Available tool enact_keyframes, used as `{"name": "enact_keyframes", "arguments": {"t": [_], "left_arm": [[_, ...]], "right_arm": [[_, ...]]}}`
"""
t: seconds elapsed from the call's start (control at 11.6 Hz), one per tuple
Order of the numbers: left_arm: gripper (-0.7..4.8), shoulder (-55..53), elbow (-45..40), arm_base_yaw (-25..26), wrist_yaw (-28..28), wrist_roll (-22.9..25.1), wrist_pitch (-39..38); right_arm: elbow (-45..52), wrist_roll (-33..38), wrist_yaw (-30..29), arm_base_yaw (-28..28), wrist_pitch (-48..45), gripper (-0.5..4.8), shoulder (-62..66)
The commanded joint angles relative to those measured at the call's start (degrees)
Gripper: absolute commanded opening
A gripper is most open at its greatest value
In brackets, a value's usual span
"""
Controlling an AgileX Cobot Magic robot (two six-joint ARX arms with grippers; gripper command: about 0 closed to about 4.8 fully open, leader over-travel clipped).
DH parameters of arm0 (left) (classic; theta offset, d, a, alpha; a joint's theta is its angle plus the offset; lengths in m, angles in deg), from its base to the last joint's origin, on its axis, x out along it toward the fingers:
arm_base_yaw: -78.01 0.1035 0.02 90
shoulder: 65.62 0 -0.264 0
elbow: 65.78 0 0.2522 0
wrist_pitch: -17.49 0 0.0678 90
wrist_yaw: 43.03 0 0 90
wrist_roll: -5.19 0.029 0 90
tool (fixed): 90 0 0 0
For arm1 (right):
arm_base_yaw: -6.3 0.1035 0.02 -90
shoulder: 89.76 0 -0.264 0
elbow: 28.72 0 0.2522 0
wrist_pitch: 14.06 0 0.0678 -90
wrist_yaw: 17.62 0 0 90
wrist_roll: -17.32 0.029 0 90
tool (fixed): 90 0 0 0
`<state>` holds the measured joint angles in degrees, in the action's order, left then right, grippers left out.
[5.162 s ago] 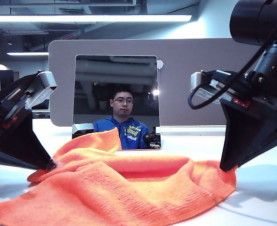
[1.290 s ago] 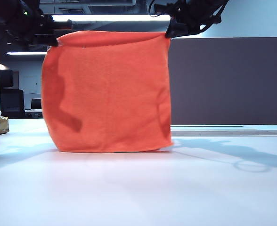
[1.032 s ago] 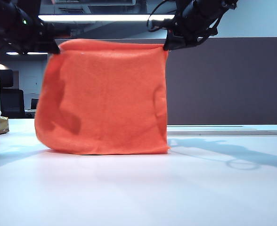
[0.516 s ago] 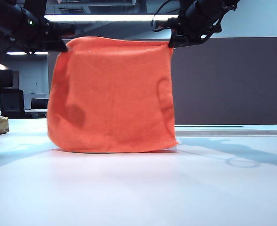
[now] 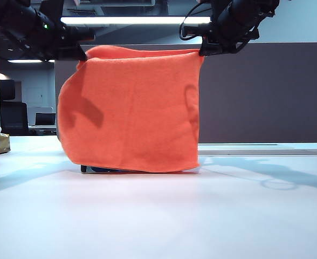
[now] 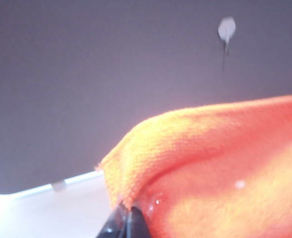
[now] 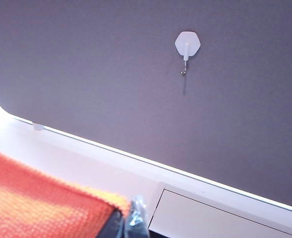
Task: Pick up the cloth from the table and use it to cover the mirror.
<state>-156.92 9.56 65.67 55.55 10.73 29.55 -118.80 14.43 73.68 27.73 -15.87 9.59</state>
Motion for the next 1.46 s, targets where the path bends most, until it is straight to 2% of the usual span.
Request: {"name": "enact_keyframes", "arguments": {"t": [0.09, 0.43, 1.03, 1.46], "left_arm": [[-0.06, 0.11, 0.35, -0.11, 0.46, -0.17, -0.50], [-0.06, 0.11, 0.35, -0.11, -1.11, -0.17, -2.10], [-0.06, -0.15, 0.35, -0.09, -4.66, -0.11, -7.08], [0.01, -0.15, 0.28, -0.09, -4.83, -0.04, -13.09]], "right_arm": [[-2.40, -0.17, -0.15, -0.33, -0.96, -0.01, 1.40], [-6.73, -0.17, -1.29, -0.31, 1.09, -0.01, 4.87], [-6.71, -0.20, -1.25, -0.33, 3.56, -0.01, 7.65], [-6.69, -0.17, -1.31, -0.31, 11.65, -0.01, 7.82]]}}
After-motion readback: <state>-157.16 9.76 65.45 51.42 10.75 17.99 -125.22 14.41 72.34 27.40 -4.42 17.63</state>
